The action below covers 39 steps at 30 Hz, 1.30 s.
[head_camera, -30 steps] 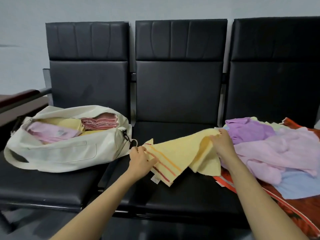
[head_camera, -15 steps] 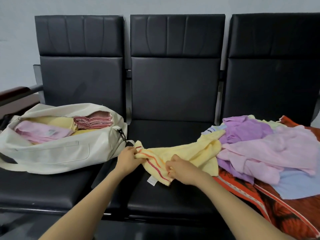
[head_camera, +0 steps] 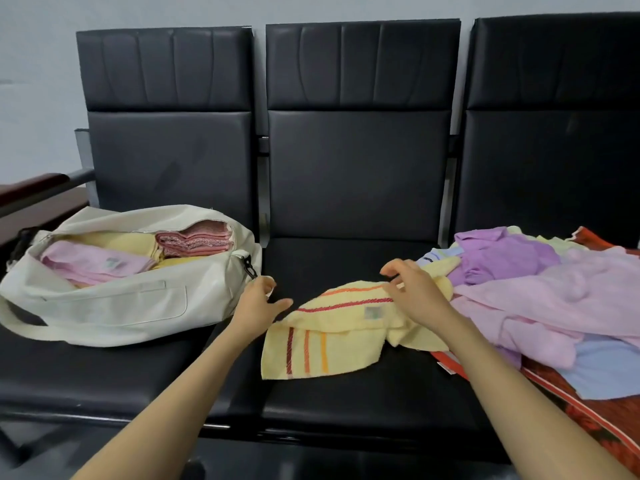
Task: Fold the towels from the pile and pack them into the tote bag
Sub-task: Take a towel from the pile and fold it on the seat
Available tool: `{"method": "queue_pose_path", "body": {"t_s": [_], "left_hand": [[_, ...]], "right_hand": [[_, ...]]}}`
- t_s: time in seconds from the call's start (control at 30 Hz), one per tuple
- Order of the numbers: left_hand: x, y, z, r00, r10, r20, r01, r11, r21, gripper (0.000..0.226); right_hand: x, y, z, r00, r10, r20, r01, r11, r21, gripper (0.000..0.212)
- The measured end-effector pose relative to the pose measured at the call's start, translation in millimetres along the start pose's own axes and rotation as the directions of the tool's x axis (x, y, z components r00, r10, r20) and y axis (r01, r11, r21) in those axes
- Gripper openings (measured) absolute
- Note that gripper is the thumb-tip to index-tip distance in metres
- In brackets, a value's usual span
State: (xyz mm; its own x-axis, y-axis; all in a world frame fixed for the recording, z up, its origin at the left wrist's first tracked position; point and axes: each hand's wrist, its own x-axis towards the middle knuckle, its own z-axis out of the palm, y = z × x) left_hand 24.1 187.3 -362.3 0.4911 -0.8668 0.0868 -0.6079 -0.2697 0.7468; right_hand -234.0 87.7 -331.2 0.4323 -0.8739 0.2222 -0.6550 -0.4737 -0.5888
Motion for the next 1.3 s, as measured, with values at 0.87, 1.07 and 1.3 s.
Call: {"method": "queue_pose_path", "body": {"t_s": [0.87,1.07,1.3], "left_hand": [[-55.6,16.7,-40.7,0.979,-0.054,0.195,0.152,0.834,-0.530,0.020],[-74.6,61.6,-91.1,0.965,-0.043,0.260,0.230,0.614,-0.755,0.022],[-98.2,130.0,-147.5,0.946,0.243,-0.213,-0.288,0.933,-0.214,0.014]], "right_hand": [[-82.8,4.9,-45.2,0.978,0.188,-0.090,-0.160,0.954,0.254,0.014],[-100.7,-10.8,-122.6,0.974,0.155,-0.166,-0.142,0.986,0.090,0.016],[-108.4,-78.3,-201.5,0.929,0.097,-0.358,-0.067,0.993,0.095,0.030]]}}
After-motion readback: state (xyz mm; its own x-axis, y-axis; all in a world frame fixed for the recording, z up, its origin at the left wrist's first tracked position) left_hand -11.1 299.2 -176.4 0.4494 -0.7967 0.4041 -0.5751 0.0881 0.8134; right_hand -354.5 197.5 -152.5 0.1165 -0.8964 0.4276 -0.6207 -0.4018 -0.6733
